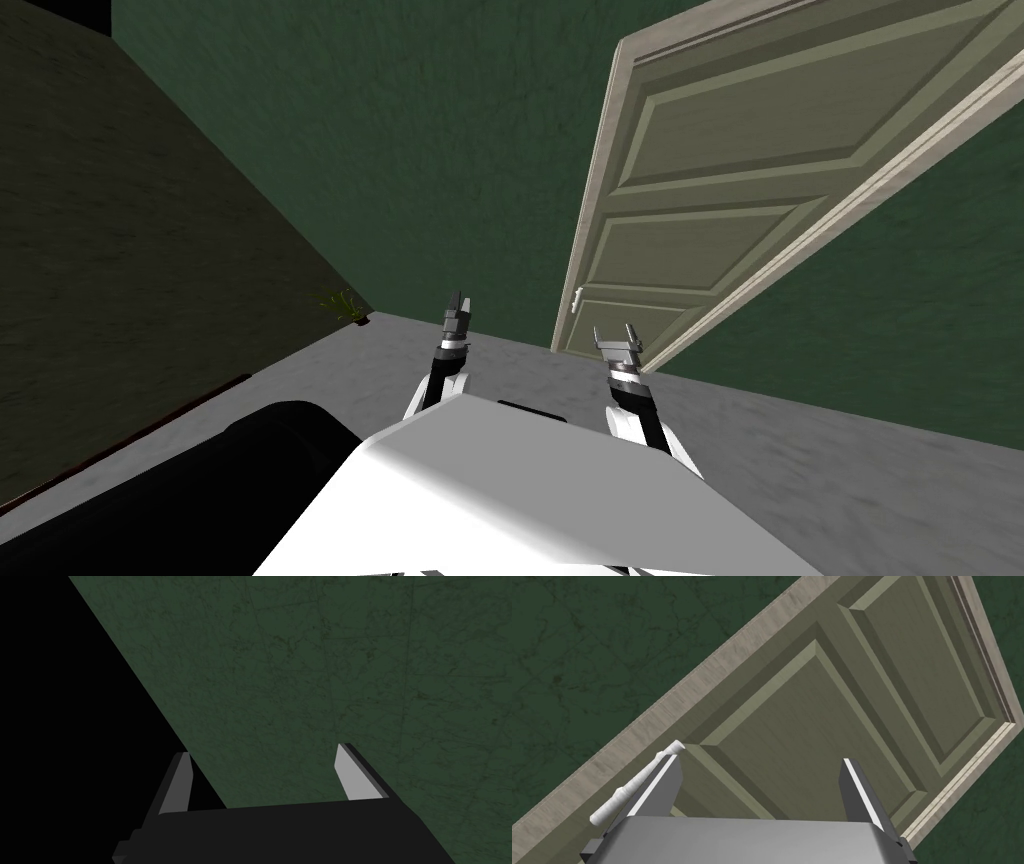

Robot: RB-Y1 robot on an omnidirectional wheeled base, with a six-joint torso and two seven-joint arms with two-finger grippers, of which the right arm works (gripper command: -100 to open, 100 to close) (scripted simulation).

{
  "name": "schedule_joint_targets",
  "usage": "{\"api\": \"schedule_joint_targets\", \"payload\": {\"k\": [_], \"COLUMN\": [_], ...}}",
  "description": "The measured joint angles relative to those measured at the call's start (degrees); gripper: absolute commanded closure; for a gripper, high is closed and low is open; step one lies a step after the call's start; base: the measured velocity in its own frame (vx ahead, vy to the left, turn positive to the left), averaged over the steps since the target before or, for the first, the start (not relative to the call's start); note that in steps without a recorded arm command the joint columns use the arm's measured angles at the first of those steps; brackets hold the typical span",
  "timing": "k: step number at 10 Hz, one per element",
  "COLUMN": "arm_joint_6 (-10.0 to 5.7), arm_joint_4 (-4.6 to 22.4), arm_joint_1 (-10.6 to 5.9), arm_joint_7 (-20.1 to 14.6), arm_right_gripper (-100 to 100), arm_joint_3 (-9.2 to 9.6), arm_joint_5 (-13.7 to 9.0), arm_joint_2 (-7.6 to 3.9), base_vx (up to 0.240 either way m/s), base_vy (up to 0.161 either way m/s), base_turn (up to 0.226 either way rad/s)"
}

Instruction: Pull the door open

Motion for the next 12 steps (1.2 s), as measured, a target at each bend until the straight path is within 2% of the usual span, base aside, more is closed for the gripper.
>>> {"api": "schedule_joint_targets", "payload": {"k": [2, 4, 6, 7, 9, 11, 12], "arm_joint_6": [-0.67, -0.76, -1.16, -1.63, -1.85, -2.22, -2.33], "arm_joint_4": [3.7, 5.3, 8.4, 10.3, 11.8, 15.0, 15.7], "arm_joint_1": [-1.03, -1.51, -2.28, -2.62, -2.87, -3.90, -4.04], "arm_joint_7": [-3.6, -5.9, -9.3, -10.8, -13.1, -16.2, -17.4], "arm_right_gripper": [-100, -100, -100, -100, -100, -100, -100], "arm_joint_3": [-0.34, -0.24, -0.36, -0.26, -0.25, -0.38, -0.45], "arm_joint_5": [-0.6, -0.7, -1.2, -1.3, -1.5, -1.9, -2.0], "arm_joint_2": [-0.66, -0.58, -0.98, -0.79, -0.91, -1.17, -1.35], "base_vx": [0.081, 0.066, 0.102, 0.070, 0.069, 0.070, 0.054], "base_vy": [-0.014, -0.013, -0.007, -0.009, -0.021, -0.007, -0.018], "base_turn": [0.014, 0.019, 0.023, 0.005, 0.014, 0.017, 0.010]}}
